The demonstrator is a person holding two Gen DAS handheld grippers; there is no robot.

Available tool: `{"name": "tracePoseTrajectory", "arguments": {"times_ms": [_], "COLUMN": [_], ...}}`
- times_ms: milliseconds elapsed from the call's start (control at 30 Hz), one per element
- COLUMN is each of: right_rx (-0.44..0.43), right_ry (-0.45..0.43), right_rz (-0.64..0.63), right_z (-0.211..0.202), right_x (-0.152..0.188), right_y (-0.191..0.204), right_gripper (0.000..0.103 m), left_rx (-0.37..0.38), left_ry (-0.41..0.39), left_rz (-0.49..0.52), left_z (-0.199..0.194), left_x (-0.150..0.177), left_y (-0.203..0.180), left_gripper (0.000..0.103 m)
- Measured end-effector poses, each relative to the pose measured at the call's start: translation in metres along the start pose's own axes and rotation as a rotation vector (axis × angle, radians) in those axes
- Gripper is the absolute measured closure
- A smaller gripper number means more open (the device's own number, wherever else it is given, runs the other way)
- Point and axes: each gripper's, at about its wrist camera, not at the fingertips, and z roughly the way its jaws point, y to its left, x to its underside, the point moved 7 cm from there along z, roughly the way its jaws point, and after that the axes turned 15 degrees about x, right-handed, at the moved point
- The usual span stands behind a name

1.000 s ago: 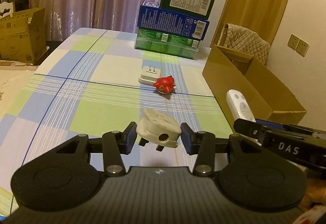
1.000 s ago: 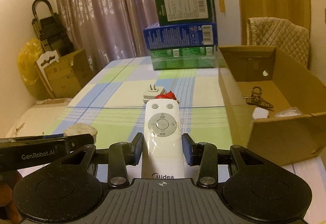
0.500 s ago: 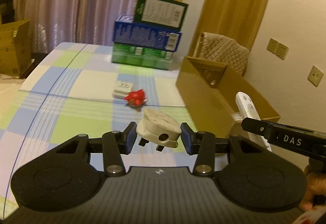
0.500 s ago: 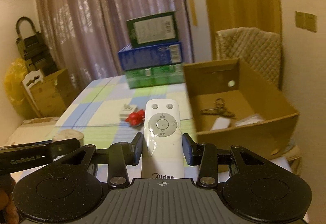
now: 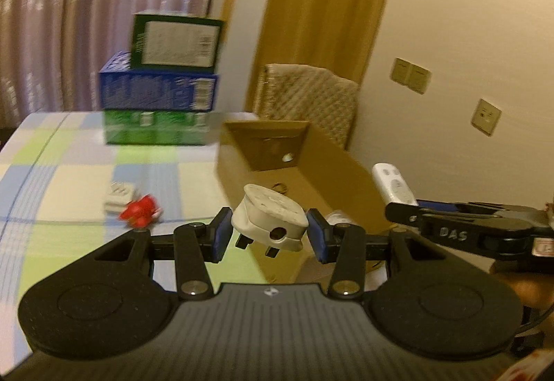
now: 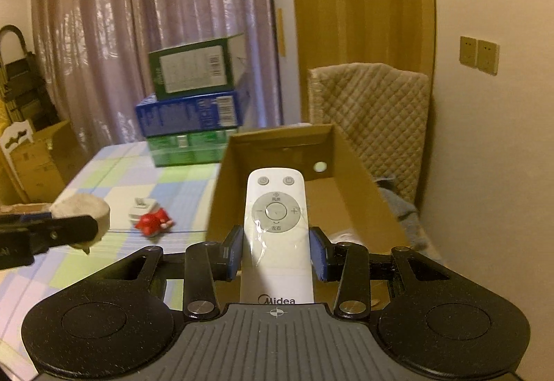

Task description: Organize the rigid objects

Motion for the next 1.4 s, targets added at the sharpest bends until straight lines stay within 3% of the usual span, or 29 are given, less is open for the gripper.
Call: {"name": "tracePoseTrajectory", "arguments": {"times_ms": [333,733,1400], "right_rx": [-0.001,-0.011,-0.001], "right_ry": [0.054,0.125,0.174], "right_rz": [0.022,0.027,0.004], "right_z": [0.044,0.102,0.140], "right_x": [-0.007,-0.013,-0.002], "right_y": [-0.038,-0.049,-0.050], "right_gripper": [0.066,0.066,0.066], "left_rx": [0.080,0.114,0.141], "left_ry": [0.053,0.165,0.263], "left_rz": [0.030,0.054,0.064], "left_z": [0.071,0.151,0.198], "left_x": [-0.025,-0.014,0.010], "left_y": [-0.015,-0.008,-0.006], "left_gripper": [0.062,0.062,0.062]}}
